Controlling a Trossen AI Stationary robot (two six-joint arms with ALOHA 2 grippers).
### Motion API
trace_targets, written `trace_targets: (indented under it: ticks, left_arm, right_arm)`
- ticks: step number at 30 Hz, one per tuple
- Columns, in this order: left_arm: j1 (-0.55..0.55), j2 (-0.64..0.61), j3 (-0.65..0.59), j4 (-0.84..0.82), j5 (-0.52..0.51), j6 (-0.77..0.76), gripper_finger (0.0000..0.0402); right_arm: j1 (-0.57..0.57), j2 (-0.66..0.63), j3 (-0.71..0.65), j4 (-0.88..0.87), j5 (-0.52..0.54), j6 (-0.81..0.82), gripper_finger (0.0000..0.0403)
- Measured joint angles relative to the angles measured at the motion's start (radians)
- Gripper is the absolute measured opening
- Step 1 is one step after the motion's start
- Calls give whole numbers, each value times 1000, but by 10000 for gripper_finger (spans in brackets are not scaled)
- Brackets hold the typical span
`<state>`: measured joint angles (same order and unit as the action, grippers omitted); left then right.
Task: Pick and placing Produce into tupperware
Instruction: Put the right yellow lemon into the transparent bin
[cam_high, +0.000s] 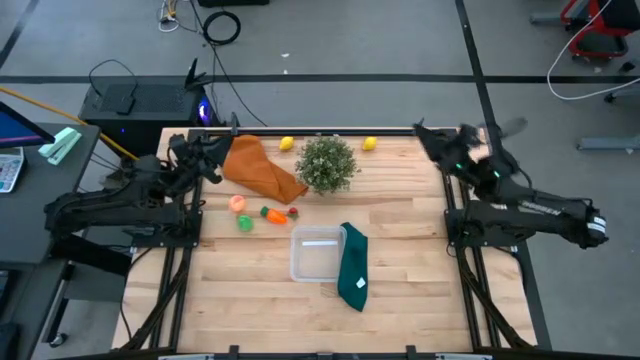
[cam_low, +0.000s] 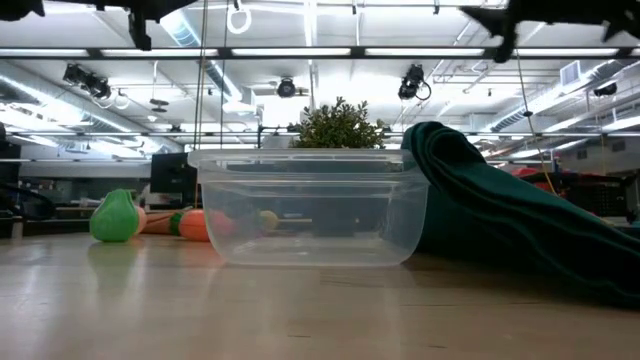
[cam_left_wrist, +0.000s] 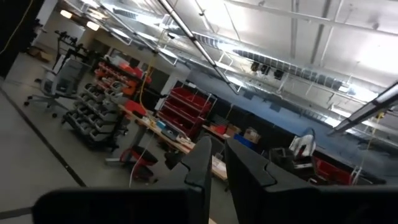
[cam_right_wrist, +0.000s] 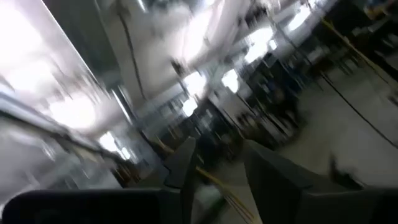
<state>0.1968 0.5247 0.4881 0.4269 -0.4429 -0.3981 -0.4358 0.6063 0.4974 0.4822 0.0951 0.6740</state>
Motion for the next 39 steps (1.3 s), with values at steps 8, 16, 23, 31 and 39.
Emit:
trace_targets:
  ticks: [8, 16, 23, 31, 39]
  left_arm:
    - [72, 5, 72, -162, 21, 14, 54]
    - [110, 26, 148, -373, 21, -61, 51]
    - [115, 55, 194, -435, 22, -29, 56]
    - [164, 152, 268, -552, 33, -76, 52]
    - [303, 339, 500, -813, 107, 29, 55]
  right_arm:
    - [-135, 307, 381, -388, -191, -136, 85]
    - [-225, 499, 722, -743, -276, -287, 75]
    - [-239, 560, 882, -859, -314, -365, 75]
    - [-268, 563, 890, -904, -310, -361, 78]
    - [-271, 563, 890, -920, -307, -361, 78]
